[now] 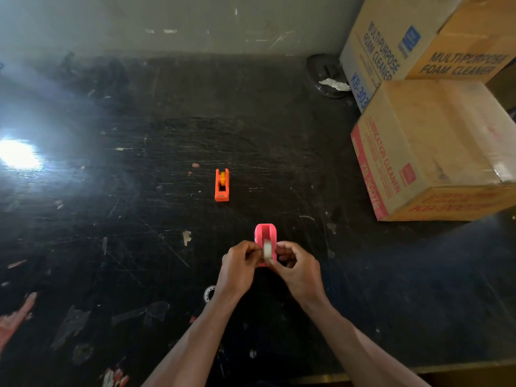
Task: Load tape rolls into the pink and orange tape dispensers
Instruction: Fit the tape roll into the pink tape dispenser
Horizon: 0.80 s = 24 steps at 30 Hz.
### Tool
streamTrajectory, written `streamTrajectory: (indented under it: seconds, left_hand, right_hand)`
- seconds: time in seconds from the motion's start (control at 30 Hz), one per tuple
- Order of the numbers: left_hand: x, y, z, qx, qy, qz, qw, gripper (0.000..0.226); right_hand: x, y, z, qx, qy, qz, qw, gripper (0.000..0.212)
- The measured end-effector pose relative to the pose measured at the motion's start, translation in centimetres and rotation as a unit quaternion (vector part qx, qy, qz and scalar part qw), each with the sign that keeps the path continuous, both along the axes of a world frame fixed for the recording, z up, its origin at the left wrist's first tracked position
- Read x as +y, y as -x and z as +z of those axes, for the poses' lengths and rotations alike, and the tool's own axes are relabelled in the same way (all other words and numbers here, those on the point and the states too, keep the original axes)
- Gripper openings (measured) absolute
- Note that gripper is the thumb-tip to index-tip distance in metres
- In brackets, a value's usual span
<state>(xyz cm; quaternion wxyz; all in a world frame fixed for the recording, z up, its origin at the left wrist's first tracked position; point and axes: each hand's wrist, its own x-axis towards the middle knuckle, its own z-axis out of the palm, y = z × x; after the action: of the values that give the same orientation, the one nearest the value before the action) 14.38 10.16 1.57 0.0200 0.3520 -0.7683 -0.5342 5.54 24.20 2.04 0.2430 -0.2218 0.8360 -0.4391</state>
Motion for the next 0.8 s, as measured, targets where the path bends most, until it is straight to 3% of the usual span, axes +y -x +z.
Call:
streamTrajectory:
  seconds: [0.13,0.33,0.8]
  left_hand:
    - [-0.5,1.2,-0.7,-0.004,-0.005,0.018,1.000,0.011]
    - [-1.1,2.4,-1.4,-0.001,-0.021,0.041,0.999,0.010]
    - [-0.9,3.5,-2.9,-0.035,0.119,0.026,0.992,0.011]
  right_hand:
    - [-0.7,0.6,-0.5,-0.022,0.012,-0.007,1.000,0.031]
    - [-1.9,1.8,-1.5,-0.041,0.008,-0.014,0.999,0.030]
    - [-3.0,2.2,-3.2,-0.029,-0.026,-0.027,0.999,0.030]
